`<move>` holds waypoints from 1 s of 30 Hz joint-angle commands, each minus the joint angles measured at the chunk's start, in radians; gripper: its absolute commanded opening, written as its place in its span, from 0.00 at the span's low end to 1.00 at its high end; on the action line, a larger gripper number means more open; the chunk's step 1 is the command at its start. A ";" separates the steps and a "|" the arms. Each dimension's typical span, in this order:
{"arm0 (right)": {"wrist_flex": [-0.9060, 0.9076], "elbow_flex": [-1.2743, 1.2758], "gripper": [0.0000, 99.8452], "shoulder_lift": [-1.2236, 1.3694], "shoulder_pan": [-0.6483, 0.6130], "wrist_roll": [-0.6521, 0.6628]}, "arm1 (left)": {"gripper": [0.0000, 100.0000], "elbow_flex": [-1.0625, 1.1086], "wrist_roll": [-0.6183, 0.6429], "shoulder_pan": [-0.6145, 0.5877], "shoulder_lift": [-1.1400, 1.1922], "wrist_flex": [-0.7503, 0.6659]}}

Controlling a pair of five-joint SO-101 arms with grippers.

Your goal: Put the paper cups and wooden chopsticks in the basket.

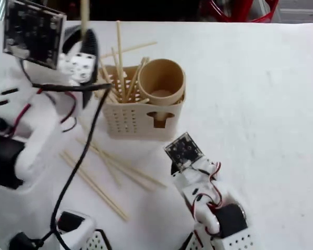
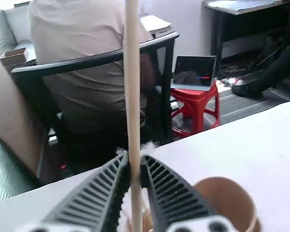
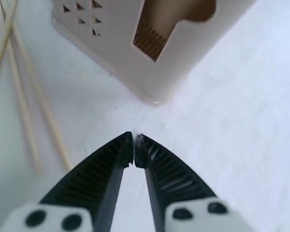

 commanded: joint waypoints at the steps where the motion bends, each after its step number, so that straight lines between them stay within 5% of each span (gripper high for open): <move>1: 0.016 -0.006 0.02 -0.041 0.010 0.011 | 0.02 0.054 0.044 0.065 0.030 -0.141; 13: -0.027 -0.015 0.02 0.064 0.004 0.011 | 0.02 0.325 0.054 0.102 0.041 -0.496; 30: -0.027 -0.015 0.02 0.065 0.007 0.011 | 0.03 0.634 0.054 0.005 0.038 -0.606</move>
